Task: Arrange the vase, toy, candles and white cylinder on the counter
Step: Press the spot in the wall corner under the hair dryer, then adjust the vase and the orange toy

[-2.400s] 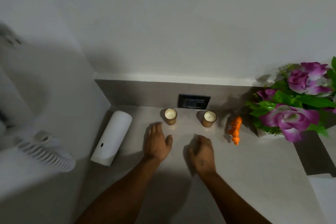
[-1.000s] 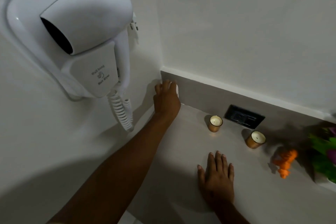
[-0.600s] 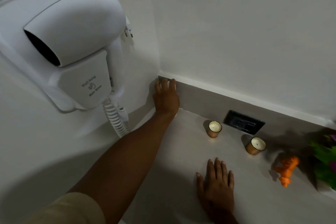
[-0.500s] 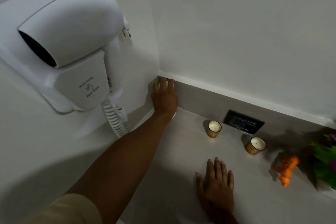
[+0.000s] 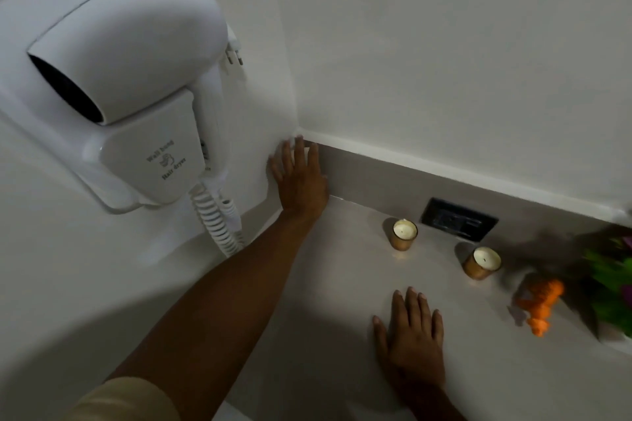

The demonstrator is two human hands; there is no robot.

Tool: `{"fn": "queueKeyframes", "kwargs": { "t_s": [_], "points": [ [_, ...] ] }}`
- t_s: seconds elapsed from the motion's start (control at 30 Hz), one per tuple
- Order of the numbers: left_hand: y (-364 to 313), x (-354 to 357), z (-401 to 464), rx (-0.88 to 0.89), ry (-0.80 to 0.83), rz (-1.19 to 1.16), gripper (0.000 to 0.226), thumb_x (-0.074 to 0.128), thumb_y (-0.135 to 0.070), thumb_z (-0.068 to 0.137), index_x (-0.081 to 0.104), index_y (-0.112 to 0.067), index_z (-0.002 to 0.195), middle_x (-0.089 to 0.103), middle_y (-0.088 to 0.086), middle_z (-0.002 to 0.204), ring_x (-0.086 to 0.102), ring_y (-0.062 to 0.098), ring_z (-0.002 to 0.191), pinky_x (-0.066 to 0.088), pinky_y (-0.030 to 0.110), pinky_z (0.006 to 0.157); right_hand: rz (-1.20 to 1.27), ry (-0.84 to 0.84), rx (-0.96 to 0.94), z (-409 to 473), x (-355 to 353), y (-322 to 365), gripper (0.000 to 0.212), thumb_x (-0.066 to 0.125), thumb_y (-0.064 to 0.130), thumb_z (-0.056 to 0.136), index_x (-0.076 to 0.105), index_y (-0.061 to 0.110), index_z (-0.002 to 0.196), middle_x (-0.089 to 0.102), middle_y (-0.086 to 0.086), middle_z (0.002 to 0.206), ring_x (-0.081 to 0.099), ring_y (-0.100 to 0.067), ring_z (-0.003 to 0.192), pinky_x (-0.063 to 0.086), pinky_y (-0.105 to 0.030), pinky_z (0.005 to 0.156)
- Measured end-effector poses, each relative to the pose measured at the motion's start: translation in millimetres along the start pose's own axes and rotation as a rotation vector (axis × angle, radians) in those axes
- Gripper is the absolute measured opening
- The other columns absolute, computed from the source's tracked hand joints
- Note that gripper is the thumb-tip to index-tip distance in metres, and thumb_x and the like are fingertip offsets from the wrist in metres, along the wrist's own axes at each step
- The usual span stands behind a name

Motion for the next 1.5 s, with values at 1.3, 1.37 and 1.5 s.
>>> {"fn": "queueKeyframes", "kwargs": {
  "t_s": [1.3, 1.37, 1.5],
  "points": [
    [-130, 150, -254, 0.658, 0.562, 0.051, 0.097, 0.001, -0.082, 0.089, -0.005, -0.017, 0.161, -0.007, 0.008, 0.170, -0.013, 0.030, 0.156, -0.002, 0.055, 0.126, 0.871, -0.877, 0.805, -14, -163, -315, 0.084, 0.093, 0.005, 0.057, 0.050, -0.002, 0.129, 0.054, -0.002, 0.113, 0.050, -0.012, 0.103, 0.032, 0.002, 0.076],
    [-129, 148, -246, 0.658, 0.542, 0.038, 0.096, 0.003, -0.082, 0.090, -0.002, -0.016, 0.161, -0.004, 0.008, 0.171, -0.011, 0.030, 0.156, -0.001, 0.055, 0.126, 0.862, -0.873, 0.786, -8, -166, -314, 0.083, 0.093, 0.006, 0.056, 0.051, -0.001, 0.128, 0.058, -0.004, 0.114, 0.053, -0.013, 0.103, 0.036, -0.007, 0.078],
    [-129, 147, -252, 0.666, 0.553, 0.047, 0.096, 0.003, -0.081, 0.090, -0.001, -0.016, 0.161, -0.003, 0.008, 0.171, -0.011, 0.030, 0.156, 0.000, 0.055, 0.126, 0.860, -0.837, 0.776, -13, -162, -320, 0.086, 0.095, 0.011, 0.054, 0.053, 0.006, 0.129, 0.058, 0.003, 0.112, 0.053, -0.009, 0.104, 0.036, -0.008, 0.083]
  ]
}}
Point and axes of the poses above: each hand's wrist, its own z-axis towards the middle knuckle, its own x-axis out of the palm, y = z × x, the point moved 8 cm from there along z, towards the middle knuckle
